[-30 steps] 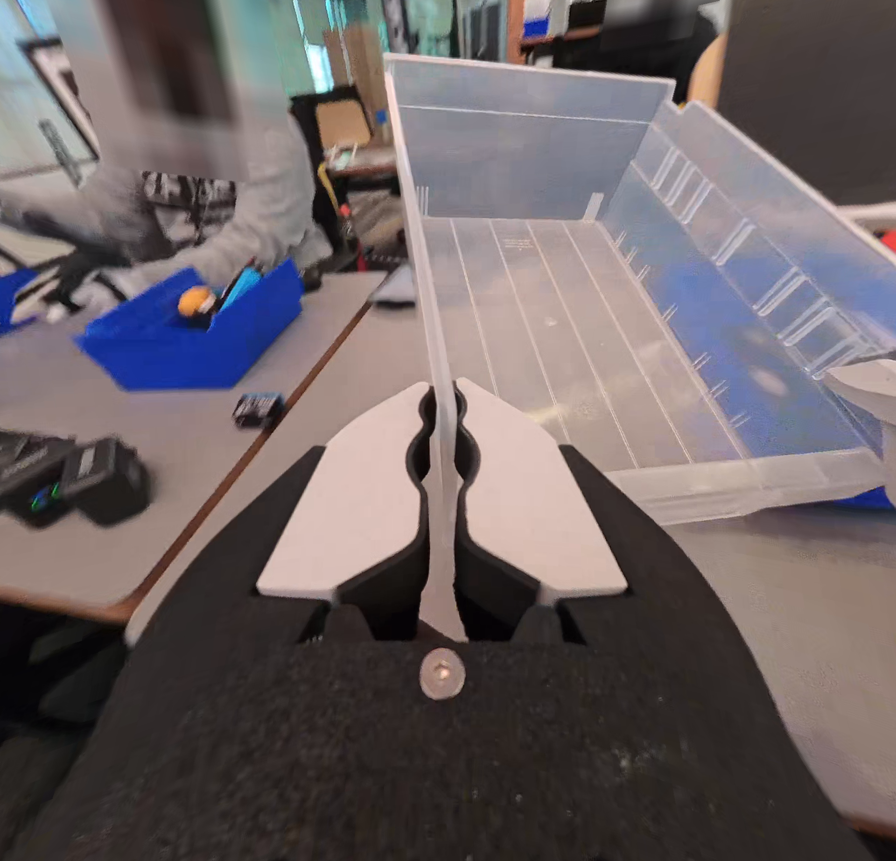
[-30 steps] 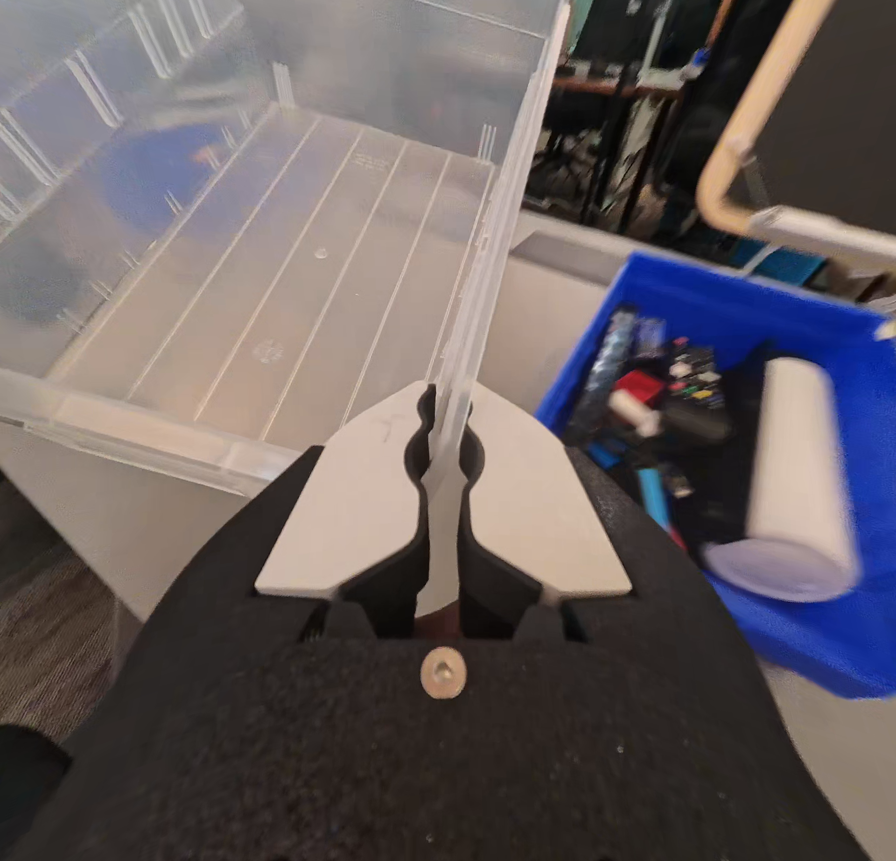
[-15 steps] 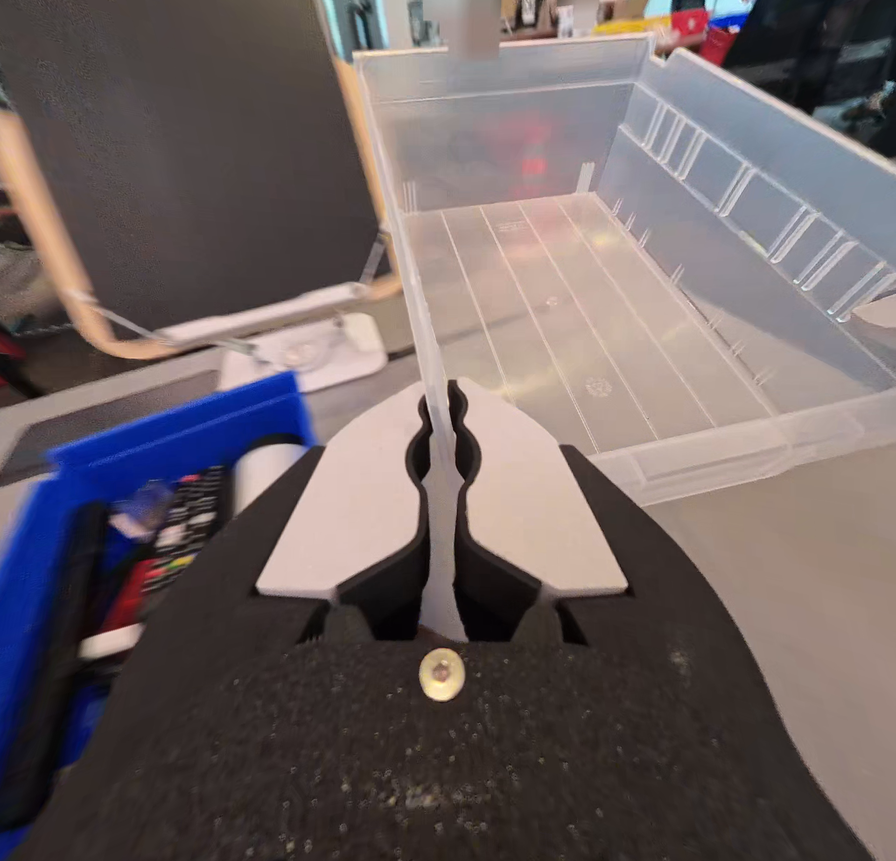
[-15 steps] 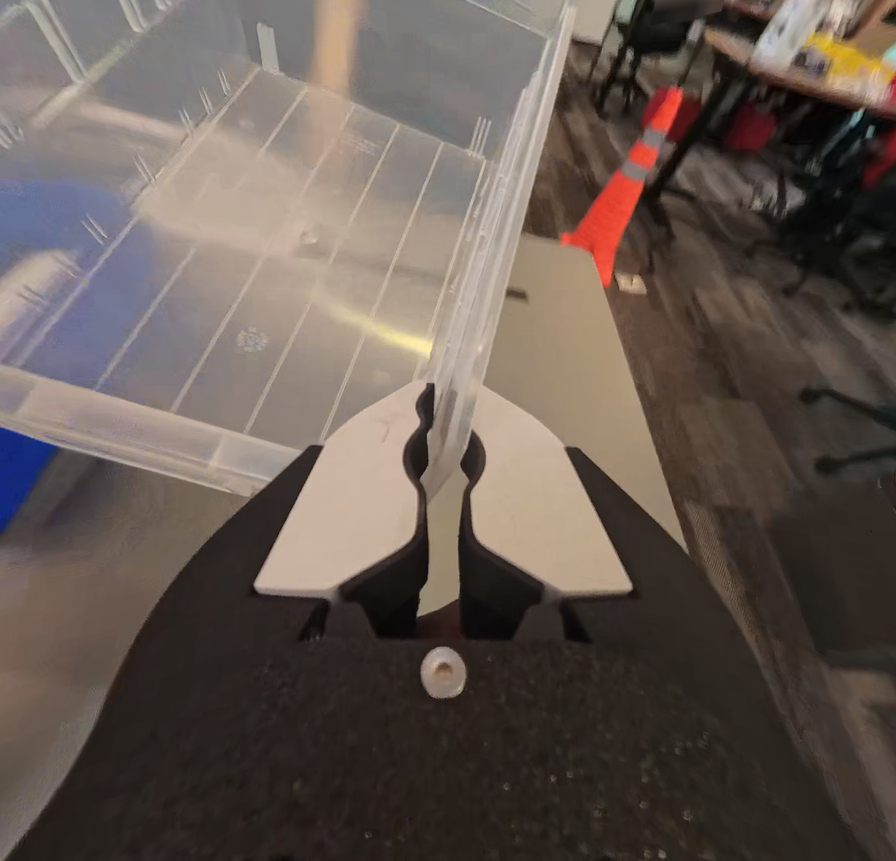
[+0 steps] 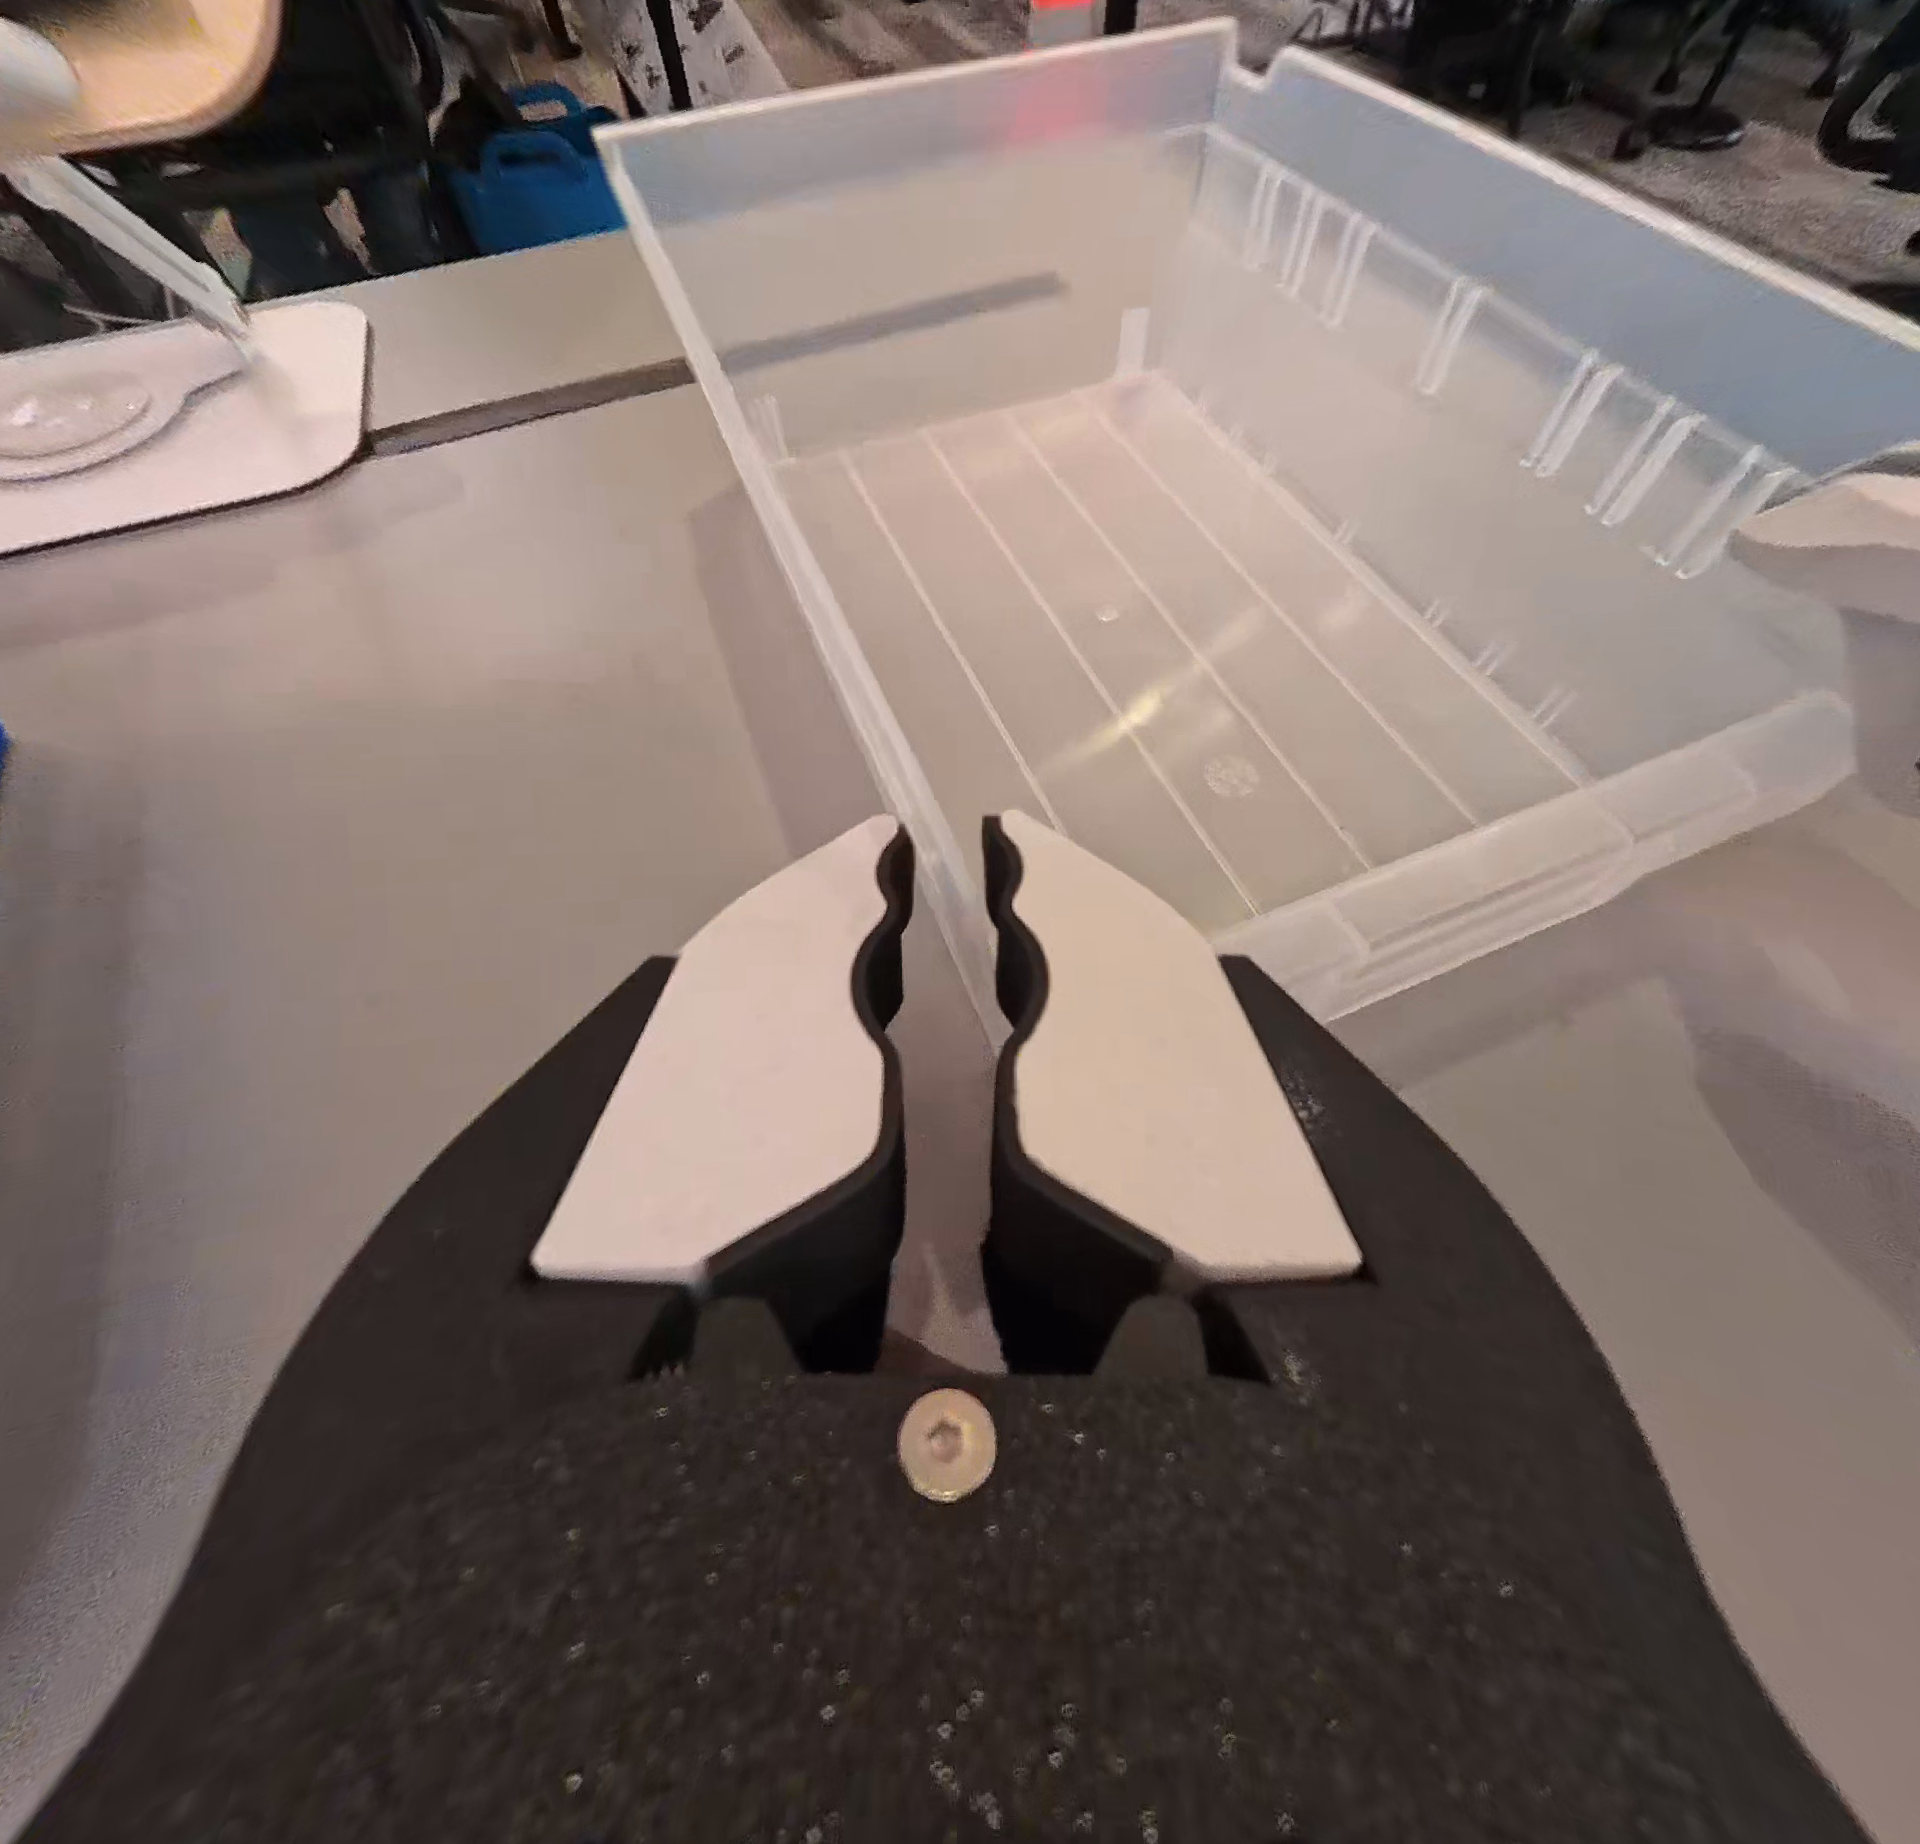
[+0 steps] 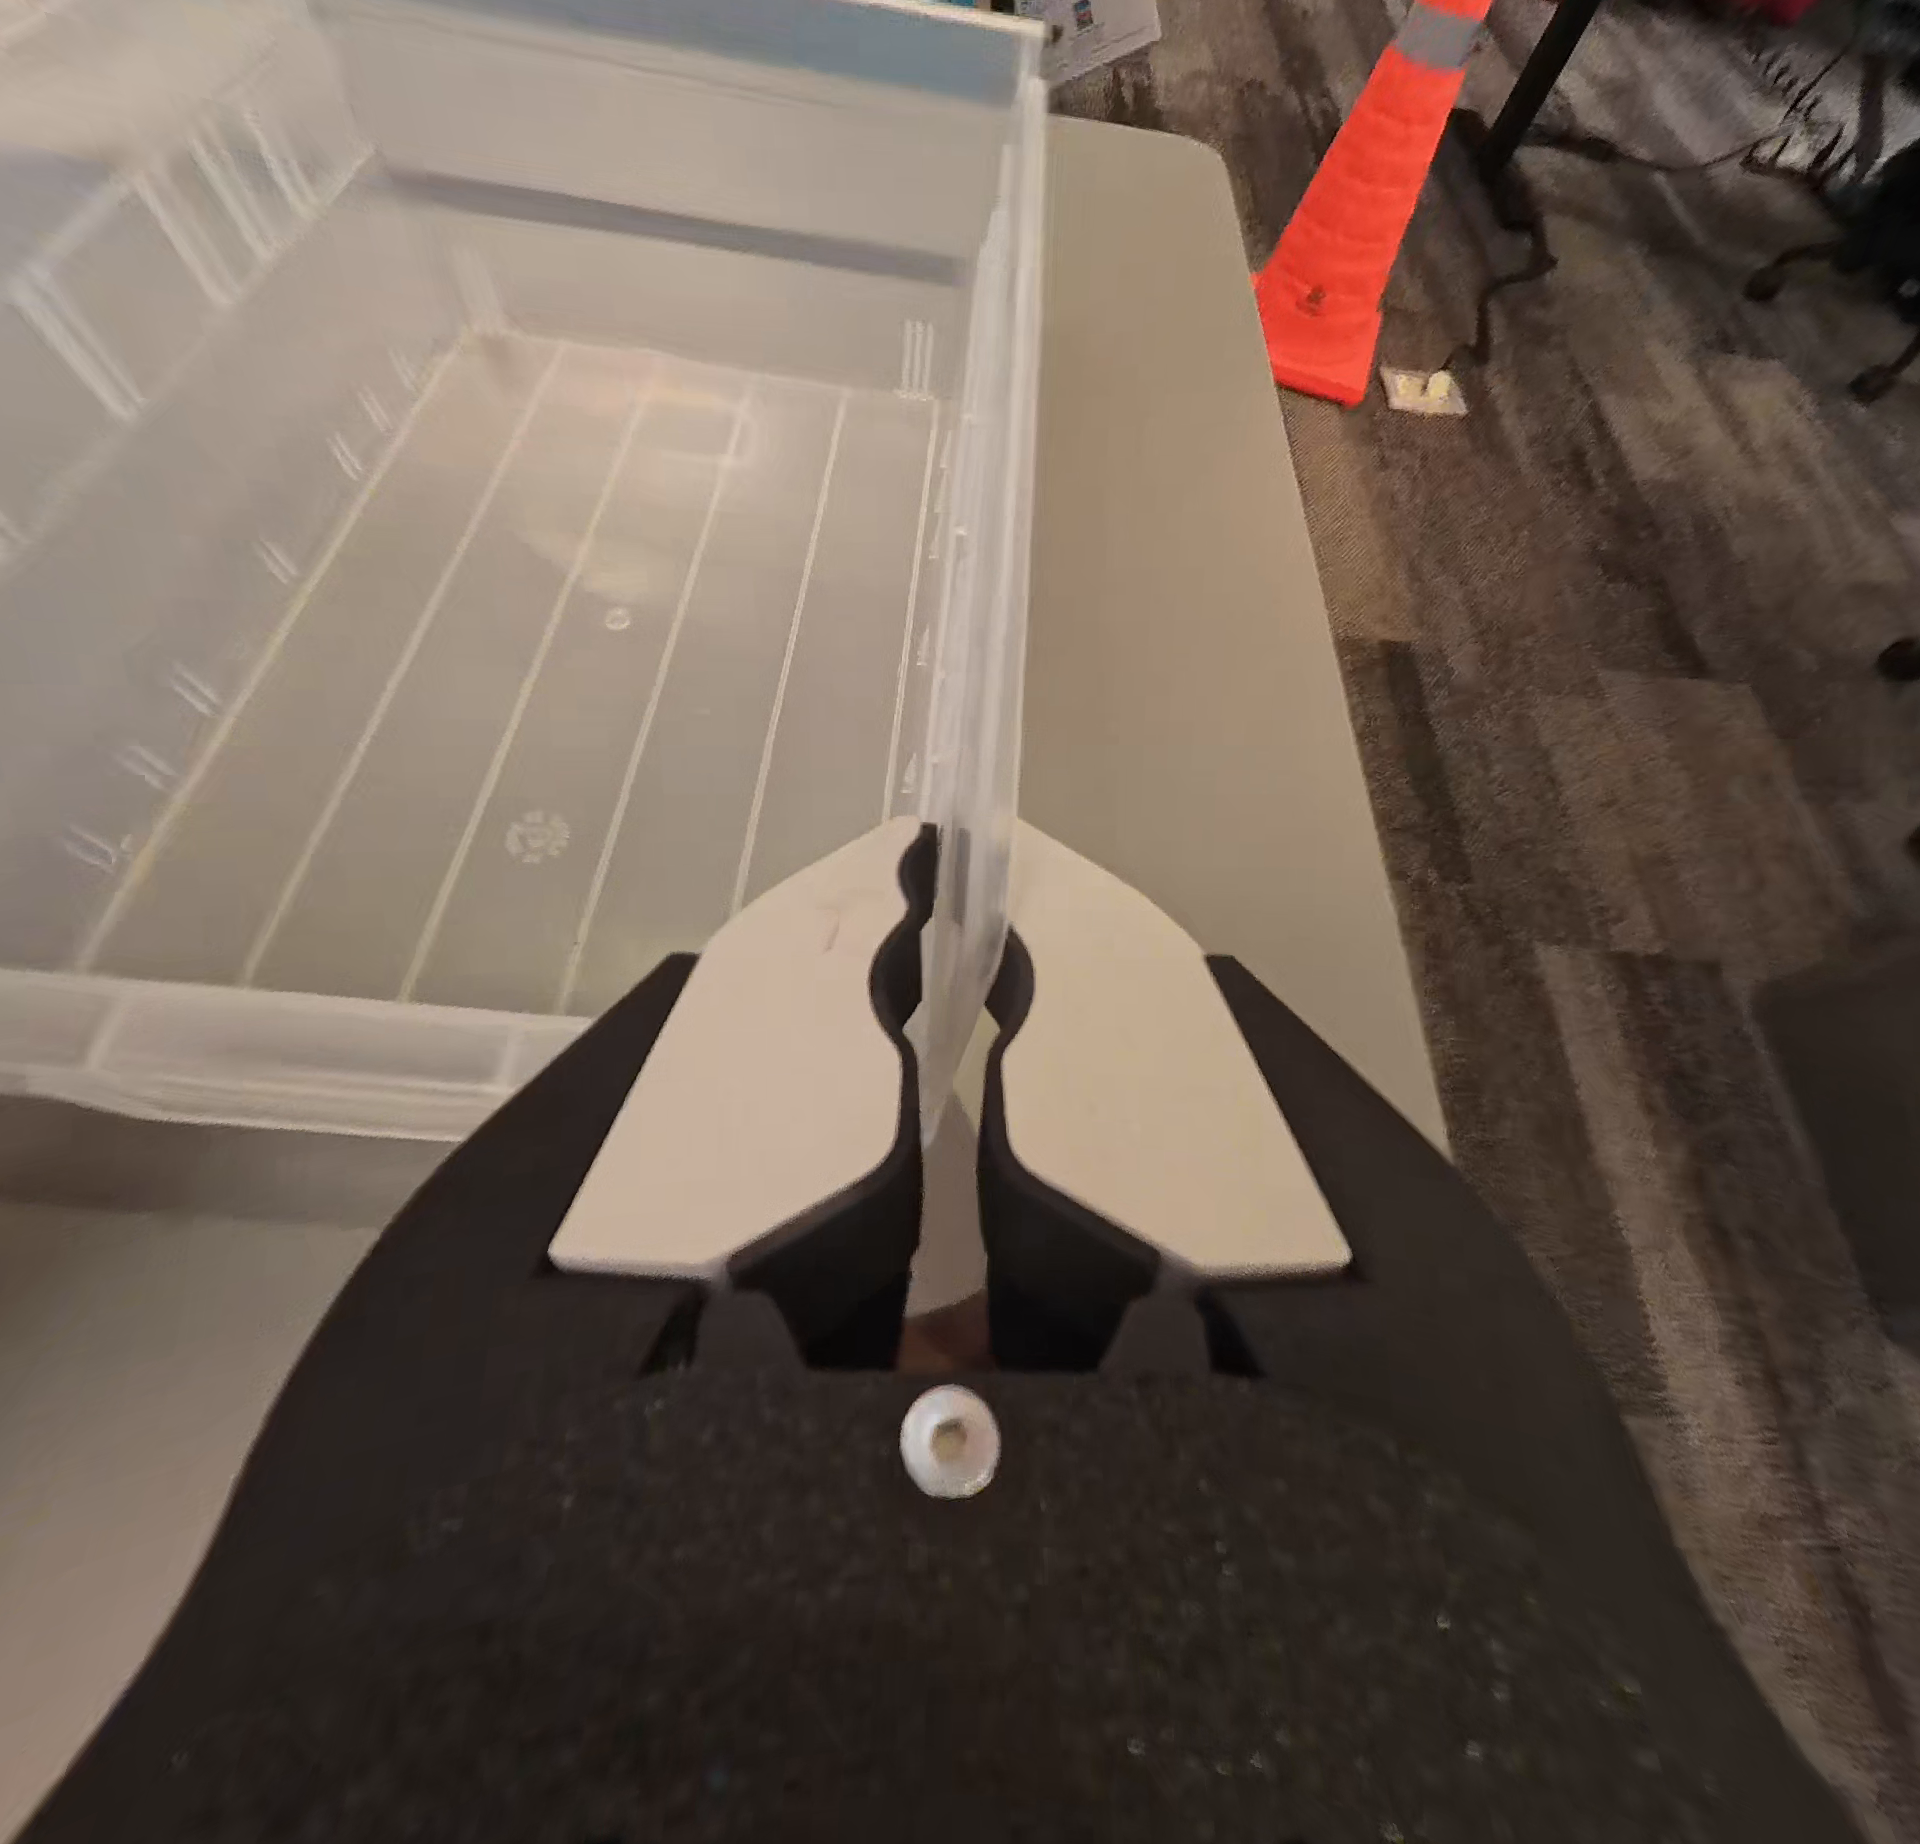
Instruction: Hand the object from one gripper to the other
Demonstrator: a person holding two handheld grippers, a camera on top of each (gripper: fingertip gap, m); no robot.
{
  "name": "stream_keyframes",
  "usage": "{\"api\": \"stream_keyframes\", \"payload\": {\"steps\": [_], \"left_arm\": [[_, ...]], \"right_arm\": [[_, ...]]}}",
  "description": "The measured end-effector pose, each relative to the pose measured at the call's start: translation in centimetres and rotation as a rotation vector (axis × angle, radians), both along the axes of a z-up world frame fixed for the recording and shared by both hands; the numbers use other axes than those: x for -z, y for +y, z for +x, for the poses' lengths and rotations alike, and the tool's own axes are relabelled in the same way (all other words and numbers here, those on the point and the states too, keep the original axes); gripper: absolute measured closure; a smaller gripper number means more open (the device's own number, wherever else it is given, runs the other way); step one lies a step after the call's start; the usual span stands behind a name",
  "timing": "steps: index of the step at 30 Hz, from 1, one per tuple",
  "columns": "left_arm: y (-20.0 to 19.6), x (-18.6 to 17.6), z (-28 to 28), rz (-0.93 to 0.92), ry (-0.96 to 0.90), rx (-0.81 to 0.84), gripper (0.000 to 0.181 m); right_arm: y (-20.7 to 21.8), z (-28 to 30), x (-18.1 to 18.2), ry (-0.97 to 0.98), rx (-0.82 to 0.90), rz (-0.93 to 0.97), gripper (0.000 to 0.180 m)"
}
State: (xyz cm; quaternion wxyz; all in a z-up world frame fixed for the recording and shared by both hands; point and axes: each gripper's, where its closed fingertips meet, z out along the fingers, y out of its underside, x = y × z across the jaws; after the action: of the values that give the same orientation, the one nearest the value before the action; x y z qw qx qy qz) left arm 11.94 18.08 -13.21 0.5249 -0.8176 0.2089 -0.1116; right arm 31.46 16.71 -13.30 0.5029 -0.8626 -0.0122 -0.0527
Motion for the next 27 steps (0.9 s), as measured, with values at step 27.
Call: {"api": "stream_keyframes", "payload": {"steps": [27], "left_arm": [[-4.2, -9.5, -37.3, 0.102, -0.054, -0.214, 0.144]], "right_arm": [[-1.9, -43.2, -4.3, 0.196, -0.387, 0.091, 0.143]]}}
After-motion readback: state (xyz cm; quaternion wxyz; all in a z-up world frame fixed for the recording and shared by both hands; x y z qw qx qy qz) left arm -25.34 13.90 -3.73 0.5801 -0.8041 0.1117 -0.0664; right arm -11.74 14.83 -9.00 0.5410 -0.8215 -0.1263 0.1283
